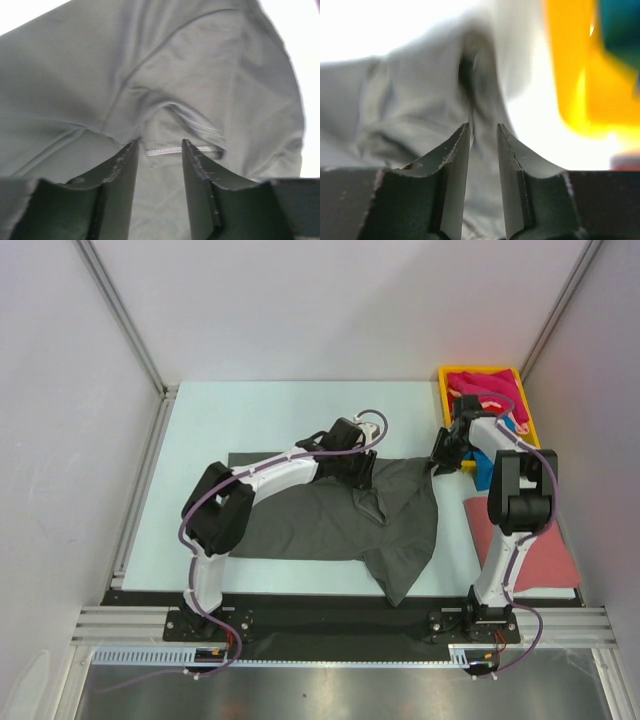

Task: Fold and stack the t-shirts
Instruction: Fold the tshirt

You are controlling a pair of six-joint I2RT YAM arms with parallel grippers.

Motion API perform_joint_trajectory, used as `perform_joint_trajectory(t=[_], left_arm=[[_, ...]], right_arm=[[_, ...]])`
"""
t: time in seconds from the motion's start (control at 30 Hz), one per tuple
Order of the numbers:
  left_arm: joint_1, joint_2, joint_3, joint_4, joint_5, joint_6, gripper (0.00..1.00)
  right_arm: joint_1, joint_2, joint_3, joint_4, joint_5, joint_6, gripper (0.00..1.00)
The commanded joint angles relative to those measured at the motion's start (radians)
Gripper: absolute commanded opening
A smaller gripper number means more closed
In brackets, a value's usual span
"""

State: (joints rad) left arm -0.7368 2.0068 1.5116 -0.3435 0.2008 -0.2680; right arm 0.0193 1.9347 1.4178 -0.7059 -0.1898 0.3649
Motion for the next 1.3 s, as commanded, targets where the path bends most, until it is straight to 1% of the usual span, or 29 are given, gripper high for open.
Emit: perform_joint_trajectory(t=[0.0, 0.1, 0.27, 0.33, 0.4, 0.47, 0.53, 0.57, 0.67, 0.7, 0.8, 1.07, 1.17, 1.27], left_arm=[[0.013, 0.02, 0.052, -0.042, -0.109, 0.024, 0.49], [0.01, 0.014, 0.052, -0.051, -0.115, 0.029, 0.5], [-0.002, 0.0, 0.036, -0.074, -0.139, 0.05, 0.53], [-0.012, -0.003, 0.03, -0.077, -0.153, 0.062, 0.55], [-0.033, -0.002, 0.032, -0.081, -0.176, 0.073, 0.56], [-0.058, 0.004, 0.039, -0.078, -0.187, 0.082, 0.56], [-0.084, 0.029, 0.053, -0.078, -0.198, 0.081, 0.52], [-0.091, 0.041, 0.083, -0.094, -0.228, 0.081, 0.51], [-0.117, 0.108, 0.159, -0.141, -0.267, 0.082, 0.43], [-0.124, 0.121, 0.173, -0.153, -0.302, 0.082, 0.39], [-0.139, 0.15, 0.183, -0.158, -0.342, 0.092, 0.34], [-0.164, 0.237, 0.286, -0.222, -0.458, 0.112, 0.33], [-0.167, 0.242, 0.286, -0.227, -0.512, 0.116, 0.34], [-0.167, 0.247, 0.289, -0.238, -0.537, 0.116, 0.36]], right_arm=[[-0.002, 0.098, 0.136, 0.046, 0.036, -0.064, 0.35], [-0.004, 0.15, 0.199, 0.057, 0.018, -0.044, 0.37], [-0.004, 0.165, 0.22, 0.082, -0.014, -0.011, 0.39], [-0.004, 0.152, 0.216, 0.057, -0.002, -0.009, 0.4], [-0.004, 0.1, 0.173, 0.06, 0.024, -0.007, 0.39], [-0.005, 0.075, 0.164, 0.039, 0.044, 0.002, 0.39], [-0.004, 0.061, 0.167, 0.042, 0.017, 0.006, 0.39], [-0.004, 0.061, 0.168, 0.046, 0.003, 0.018, 0.38], [-0.005, 0.075, 0.182, 0.039, -0.049, 0.028, 0.38], [-0.004, 0.078, 0.184, 0.039, -0.057, 0.028, 0.38], [-0.004, 0.087, 0.185, 0.04, -0.06, 0.019, 0.38], [-0.005, 0.087, 0.184, 0.042, -0.069, 0.009, 0.38], [-0.005, 0.076, 0.165, 0.045, -0.068, 0.002, 0.38], [-0.005, 0.075, 0.148, 0.052, -0.071, 0.0, 0.37]])
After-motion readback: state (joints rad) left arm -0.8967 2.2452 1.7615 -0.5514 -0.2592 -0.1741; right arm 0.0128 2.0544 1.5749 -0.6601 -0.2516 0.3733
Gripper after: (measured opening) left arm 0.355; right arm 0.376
